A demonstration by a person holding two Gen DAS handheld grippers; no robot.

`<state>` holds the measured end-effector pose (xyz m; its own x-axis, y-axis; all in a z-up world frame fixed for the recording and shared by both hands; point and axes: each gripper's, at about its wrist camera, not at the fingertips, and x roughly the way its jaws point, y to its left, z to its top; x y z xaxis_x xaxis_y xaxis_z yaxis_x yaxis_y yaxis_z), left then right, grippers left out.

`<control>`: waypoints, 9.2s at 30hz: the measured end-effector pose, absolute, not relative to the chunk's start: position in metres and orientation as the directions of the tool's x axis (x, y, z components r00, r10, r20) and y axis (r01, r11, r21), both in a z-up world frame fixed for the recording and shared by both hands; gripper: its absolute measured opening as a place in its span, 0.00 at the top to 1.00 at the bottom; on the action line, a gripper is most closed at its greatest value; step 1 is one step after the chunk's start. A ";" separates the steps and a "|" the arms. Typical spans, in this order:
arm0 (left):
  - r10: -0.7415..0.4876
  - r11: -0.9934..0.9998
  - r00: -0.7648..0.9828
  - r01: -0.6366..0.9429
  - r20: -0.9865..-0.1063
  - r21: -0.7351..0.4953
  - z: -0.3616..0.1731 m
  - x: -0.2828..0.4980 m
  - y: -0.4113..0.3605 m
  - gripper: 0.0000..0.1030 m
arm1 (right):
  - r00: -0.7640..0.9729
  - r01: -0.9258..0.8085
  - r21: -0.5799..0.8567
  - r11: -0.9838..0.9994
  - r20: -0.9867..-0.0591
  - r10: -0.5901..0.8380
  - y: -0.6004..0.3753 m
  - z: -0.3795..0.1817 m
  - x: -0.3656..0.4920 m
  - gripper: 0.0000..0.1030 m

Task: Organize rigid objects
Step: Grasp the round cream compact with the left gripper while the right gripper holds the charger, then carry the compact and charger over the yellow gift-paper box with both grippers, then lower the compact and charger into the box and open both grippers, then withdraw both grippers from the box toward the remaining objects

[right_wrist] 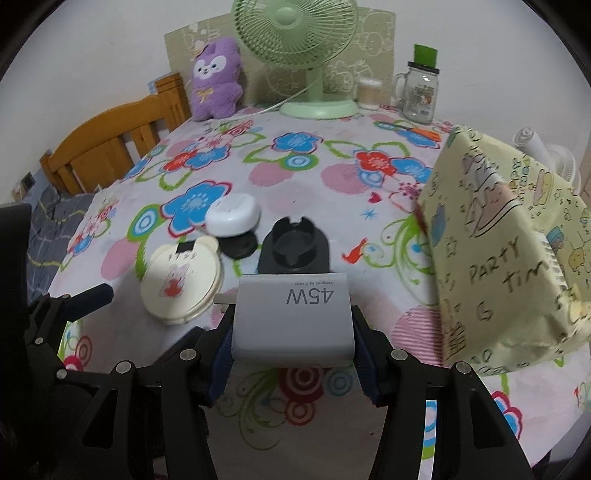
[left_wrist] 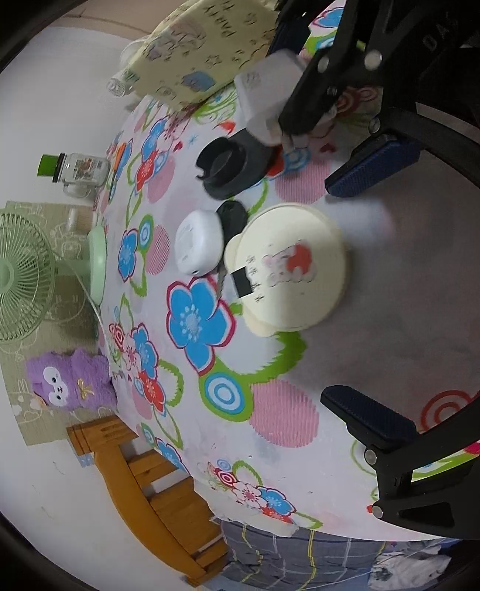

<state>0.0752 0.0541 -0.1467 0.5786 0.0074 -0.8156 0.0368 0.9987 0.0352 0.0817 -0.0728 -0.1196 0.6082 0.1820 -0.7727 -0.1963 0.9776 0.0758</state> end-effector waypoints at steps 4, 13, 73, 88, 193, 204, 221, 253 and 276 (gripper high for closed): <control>0.009 0.998 0.577 0.047 -0.817 0.044 -0.149 0.086 0.053 0.00 | 0.610 -0.175 0.075 0.982 -0.774 0.168 -0.074 -0.119 0.088 0.43; -0.027 0.997 0.581 0.080 -0.813 0.024 -0.151 0.104 0.053 0.00 | 0.600 -0.145 0.077 0.986 -0.786 0.149 -0.075 -0.121 0.106 0.43; 0.022 0.999 0.711 -0.035 -0.703 -0.004 -0.044 0.018 0.013 0.20 | 0.680 -0.258 0.077 0.963 -0.693 0.238 -0.113 -0.022 0.042 0.43; 0.021 1.000 0.741 -0.023 -0.671 0.005 -0.016 0.009 -0.016 0.20 | 0.718 -0.264 0.060 0.963 -0.654 0.237 -0.144 0.008 0.028 0.43; -0.081 0.952 0.618 0.281 -0.782 0.123 -0.060 0.114 -0.184 0.10 | 0.627 -0.081 0.137 0.987 -0.763 0.157 -0.280 -0.052 0.132 0.43; -0.102 0.957 0.543 0.283 -0.834 0.068 -0.082 0.128 -0.175 0.09 | 0.564 -0.065 0.127 0.990 -0.813 0.142 -0.272 -0.073 0.148 0.42; -0.141 0.949 0.532 0.313 -0.835 0.040 -0.081 0.123 -0.177 0.07 | 0.545 -0.040 0.120 0.992 -0.829 0.122 -0.273 -0.077 0.148 0.33; -0.137 0.949 0.646 0.303 -0.751 0.087 -0.033 0.059 -0.155 0.06 | 0.692 -0.046 0.047 0.998 -0.719 0.066 -0.253 -0.020 0.076 0.08; -0.137 0.963 0.674 0.263 -0.726 0.062 -0.028 0.014 -0.114 0.02 | 0.730 -0.090 0.030 0.995 -0.678 0.087 -0.212 -0.013 0.028 0.08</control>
<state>0.0141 -0.1137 -0.0282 0.6744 -0.1371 -0.7255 0.2626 0.9629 0.0621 0.0277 -0.2120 -0.0132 0.7300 0.0865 -0.6780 -0.0904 0.9955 0.0297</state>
